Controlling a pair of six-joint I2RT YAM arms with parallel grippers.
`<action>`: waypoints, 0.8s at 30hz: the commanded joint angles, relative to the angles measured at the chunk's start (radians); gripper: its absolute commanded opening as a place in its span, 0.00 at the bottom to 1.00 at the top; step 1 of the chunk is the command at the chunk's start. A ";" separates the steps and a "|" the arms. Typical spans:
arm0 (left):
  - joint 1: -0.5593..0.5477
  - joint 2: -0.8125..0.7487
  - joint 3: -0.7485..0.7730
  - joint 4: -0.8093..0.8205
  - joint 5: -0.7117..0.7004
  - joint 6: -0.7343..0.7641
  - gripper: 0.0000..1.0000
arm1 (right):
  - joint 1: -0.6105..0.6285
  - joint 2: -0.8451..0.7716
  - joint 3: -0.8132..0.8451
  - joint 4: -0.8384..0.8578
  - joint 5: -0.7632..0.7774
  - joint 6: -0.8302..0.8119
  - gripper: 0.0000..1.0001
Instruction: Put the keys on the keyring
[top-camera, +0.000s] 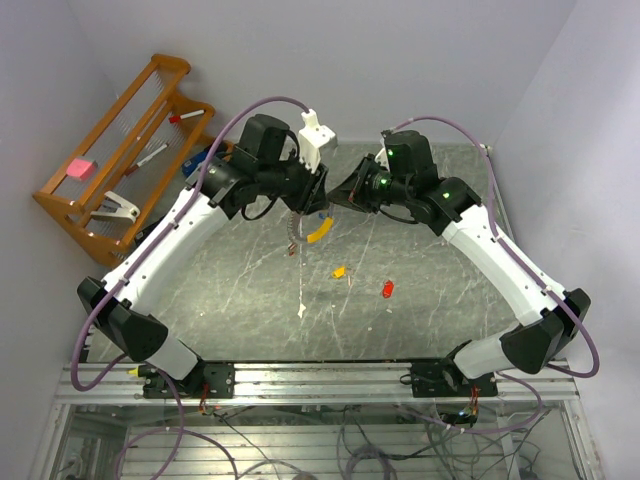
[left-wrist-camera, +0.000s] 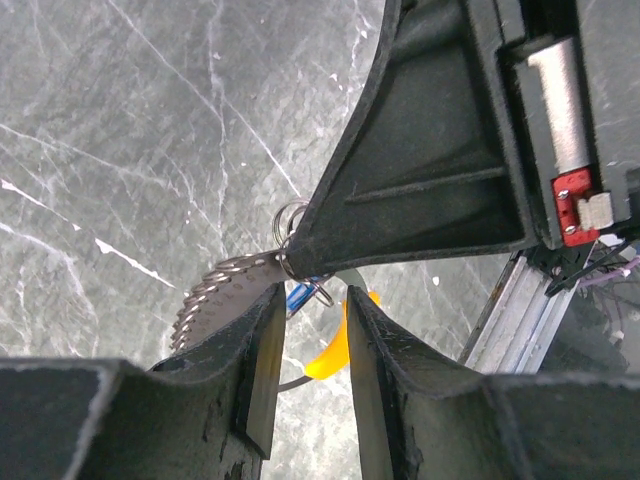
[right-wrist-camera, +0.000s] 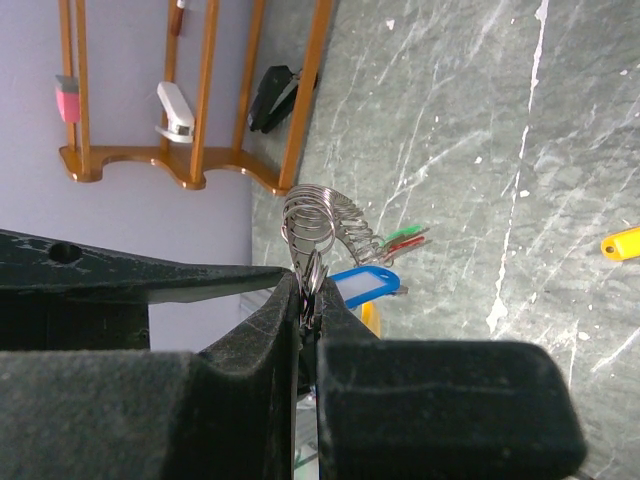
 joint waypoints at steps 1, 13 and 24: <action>-0.001 -0.039 -0.031 -0.001 -0.017 0.005 0.42 | 0.006 0.001 0.019 0.048 0.006 0.007 0.00; -0.002 -0.020 -0.022 0.007 -0.041 0.003 0.39 | 0.005 0.003 0.026 0.051 -0.008 0.009 0.00; -0.002 -0.009 -0.025 0.017 -0.048 0.001 0.32 | 0.006 0.001 0.026 0.051 -0.025 0.002 0.00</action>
